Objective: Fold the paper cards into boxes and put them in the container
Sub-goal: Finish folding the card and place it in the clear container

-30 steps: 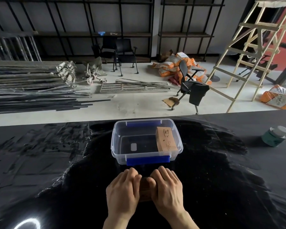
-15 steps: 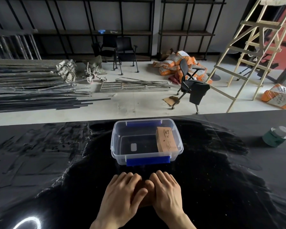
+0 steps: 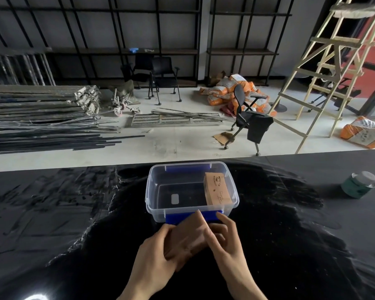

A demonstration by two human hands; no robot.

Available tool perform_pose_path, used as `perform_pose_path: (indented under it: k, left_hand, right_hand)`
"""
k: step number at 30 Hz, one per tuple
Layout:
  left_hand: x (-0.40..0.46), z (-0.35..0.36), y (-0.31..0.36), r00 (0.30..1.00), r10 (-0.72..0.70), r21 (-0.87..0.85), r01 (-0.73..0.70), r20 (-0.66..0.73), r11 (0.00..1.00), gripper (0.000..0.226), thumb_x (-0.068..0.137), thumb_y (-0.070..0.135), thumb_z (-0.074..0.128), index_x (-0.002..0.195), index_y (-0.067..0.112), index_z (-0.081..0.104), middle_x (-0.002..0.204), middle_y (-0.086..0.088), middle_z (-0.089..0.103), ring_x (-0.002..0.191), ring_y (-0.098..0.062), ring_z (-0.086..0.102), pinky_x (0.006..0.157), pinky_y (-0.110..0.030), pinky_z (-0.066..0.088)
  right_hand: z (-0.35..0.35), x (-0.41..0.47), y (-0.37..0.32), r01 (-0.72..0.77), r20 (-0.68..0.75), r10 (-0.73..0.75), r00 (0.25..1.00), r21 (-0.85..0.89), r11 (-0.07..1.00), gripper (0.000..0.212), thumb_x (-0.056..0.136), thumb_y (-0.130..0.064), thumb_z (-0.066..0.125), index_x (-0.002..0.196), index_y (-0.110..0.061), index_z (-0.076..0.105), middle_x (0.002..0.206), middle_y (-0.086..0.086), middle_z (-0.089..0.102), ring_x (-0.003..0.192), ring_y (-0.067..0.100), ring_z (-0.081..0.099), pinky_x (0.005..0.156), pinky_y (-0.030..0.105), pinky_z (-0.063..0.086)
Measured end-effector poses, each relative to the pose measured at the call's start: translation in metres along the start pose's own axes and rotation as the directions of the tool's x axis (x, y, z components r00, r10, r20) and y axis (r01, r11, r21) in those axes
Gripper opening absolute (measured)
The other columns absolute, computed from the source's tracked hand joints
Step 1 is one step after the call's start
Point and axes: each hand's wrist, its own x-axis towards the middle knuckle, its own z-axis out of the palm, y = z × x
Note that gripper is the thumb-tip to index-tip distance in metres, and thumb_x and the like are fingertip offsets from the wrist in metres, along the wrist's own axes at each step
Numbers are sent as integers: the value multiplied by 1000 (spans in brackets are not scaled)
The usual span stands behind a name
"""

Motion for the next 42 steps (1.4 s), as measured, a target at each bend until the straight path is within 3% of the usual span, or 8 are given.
perform_pose_path:
  k: [7, 14, 19, 27, 32, 35, 38, 42]
  left_hand:
    - [3, 18, 13, 978, -210, -501, 186, 9, 845, 61, 63, 39, 96, 113, 17, 68, 104, -3, 82, 99, -18, 78, 84, -33, 64]
    - [1, 15, 28, 973, -223, -485, 226, 64, 845, 82, 52, 65, 90, 116, 20, 67, 107, 1, 82, 102, -13, 78, 95, -40, 61]
    - [6, 10, 40, 963, -261, -528, 256, 66, 810, 37, 88, 28, 80, 120, 21, 63, 109, -2, 80, 102, -13, 77, 92, -30, 61]
    - [14, 14, 54, 944, -317, -654, 295, 88, 697, 33, 92, 15, 75, 123, 19, 64, 110, -6, 80, 109, -24, 74, 103, -50, 56]
    - [31, -5, 78, 950, -312, -698, 238, 22, 675, 27, 94, 18, 70, 120, 24, 64, 108, -7, 77, 104, -27, 70, 79, -40, 56]
    - [50, -15, 92, 951, -306, -685, 199, -37, 701, 27, 94, 21, 70, 121, 20, 64, 108, -12, 75, 102, -30, 68, 78, -41, 53]
    - [72, -21, 106, 949, -306, -656, 183, -77, 732, 26, 95, 25, 70, 119, 19, 63, 107, -14, 73, 103, -31, 65, 85, -47, 53]
    - [101, -17, 113, 944, -320, -604, 208, -81, 770, 30, 94, 29, 72, 118, 14, 64, 106, -18, 73, 104, -35, 65, 83, -49, 55]
  right_hand:
    - [0, 3, -17, 1, 132, 1, 991, -14, 1000, 32, 90, -13, 78, 120, -18, 69, 112, 7, 79, 108, 24, 75, 93, 41, 62]
    - [6, 3, -29, 10, 103, -5, 995, -52, 999, 24, 95, -7, 71, 117, -15, 68, 102, 1, 82, 99, 19, 78, 81, 29, 63]
    - [10, 4, -33, 9, 91, -8, 996, -11, 1000, 20, 96, -7, 68, 115, -15, 68, 99, -1, 82, 94, 20, 79, 74, 27, 62]
    - [-11, 4, -41, 214, 9, -216, 976, -203, 955, 17, 97, -14, 70, 104, -28, 76, 95, -1, 81, 86, 16, 77, 73, 30, 63]
    - [-63, 32, -32, 219, -188, -555, 811, -781, 584, 20, 89, -20, 76, 107, -25, 70, 100, -10, 67, 84, 10, 65, 62, 22, 54]
    - [-89, 58, -22, 102, -98, -464, 881, -916, 387, 49, 93, -40, 67, 137, -20, 58, 136, 4, 62, 122, 25, 58, 92, 40, 57]
    - [-104, 80, -9, 4, -57, -261, 964, -975, 224, 79, 94, -67, 38, 159, -22, 31, 168, 11, 30, 156, 31, 25, 126, 47, 26]
    - [-107, 96, 8, 23, 12, -79, 997, -989, 146, 101, 79, -87, -6, 163, -30, 2, 173, 9, -6, 159, 31, -10, 128, 51, -4]
